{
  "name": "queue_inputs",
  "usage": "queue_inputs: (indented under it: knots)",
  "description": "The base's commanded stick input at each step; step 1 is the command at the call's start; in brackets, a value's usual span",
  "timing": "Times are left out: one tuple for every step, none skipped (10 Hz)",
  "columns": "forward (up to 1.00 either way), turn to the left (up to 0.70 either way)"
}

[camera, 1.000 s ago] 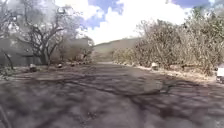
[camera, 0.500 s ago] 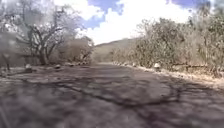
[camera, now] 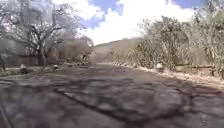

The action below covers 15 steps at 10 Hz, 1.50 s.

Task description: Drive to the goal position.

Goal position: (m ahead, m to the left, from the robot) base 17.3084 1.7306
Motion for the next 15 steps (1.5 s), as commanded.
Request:
queue_inputs:
  knots:
    - [0.7,0.03]
    - [0.7,0.08]
    - [0.7,0.1]
    - [0.7,0.14]
    - [0.7,0.07]
    - [0.7,0.01]
    - [0.7,0.0]
    - [0.7,0.0]
    - [0.7,0.0]
    - [0.7,0.0]
    - [0.7,0.0]
    - [0.7,0.0]
    - [0.7,0.0]
    - [0.7,0.0]
    - [0.7,0.0]
